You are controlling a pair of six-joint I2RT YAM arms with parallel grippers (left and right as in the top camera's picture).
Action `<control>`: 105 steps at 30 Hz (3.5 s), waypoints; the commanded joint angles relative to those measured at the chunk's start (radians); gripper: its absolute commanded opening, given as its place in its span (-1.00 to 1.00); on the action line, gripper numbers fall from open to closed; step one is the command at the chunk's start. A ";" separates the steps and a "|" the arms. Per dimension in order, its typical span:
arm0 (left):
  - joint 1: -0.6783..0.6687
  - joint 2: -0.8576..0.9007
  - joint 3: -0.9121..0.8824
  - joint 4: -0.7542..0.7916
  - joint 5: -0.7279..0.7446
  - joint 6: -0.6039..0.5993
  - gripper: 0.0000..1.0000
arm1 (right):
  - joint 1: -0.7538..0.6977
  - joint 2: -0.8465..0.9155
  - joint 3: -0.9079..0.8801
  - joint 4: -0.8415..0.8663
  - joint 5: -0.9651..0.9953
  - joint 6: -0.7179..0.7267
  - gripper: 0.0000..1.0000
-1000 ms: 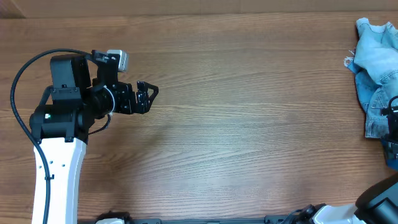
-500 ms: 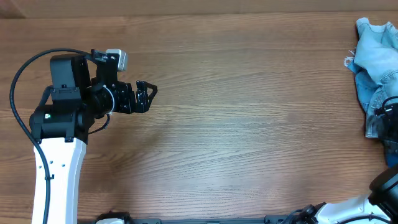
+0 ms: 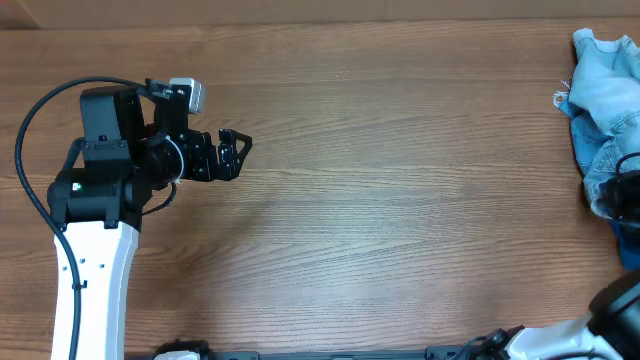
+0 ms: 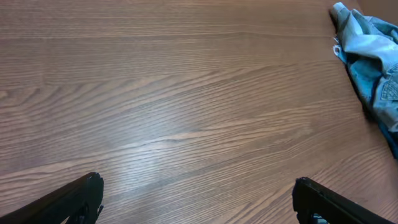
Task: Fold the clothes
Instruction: 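Grasp the denim shorts with the right gripper and lift them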
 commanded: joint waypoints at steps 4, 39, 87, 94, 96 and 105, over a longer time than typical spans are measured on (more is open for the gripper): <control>-0.007 0.003 0.026 0.003 -0.002 -0.033 1.00 | 0.145 -0.393 0.169 -0.060 -0.142 0.035 -0.92; -0.006 0.003 0.026 -0.006 -0.011 -0.039 1.00 | 0.810 -0.444 0.674 -0.174 -0.063 -0.072 -0.92; -0.006 0.003 0.026 0.012 -0.040 -0.039 1.00 | 0.790 -0.379 1.041 -0.638 0.503 0.166 -0.92; -0.006 0.003 0.026 0.021 -0.040 -0.039 1.00 | 0.766 -0.372 1.047 -0.678 0.115 -0.020 -0.92; -0.006 0.003 0.026 0.021 -0.040 -0.039 1.00 | 0.786 -0.365 1.047 -0.739 -0.175 -0.235 -0.92; -0.006 0.003 0.026 0.022 -0.039 -0.039 1.00 | 0.814 -0.396 1.047 -0.998 0.868 0.071 -0.92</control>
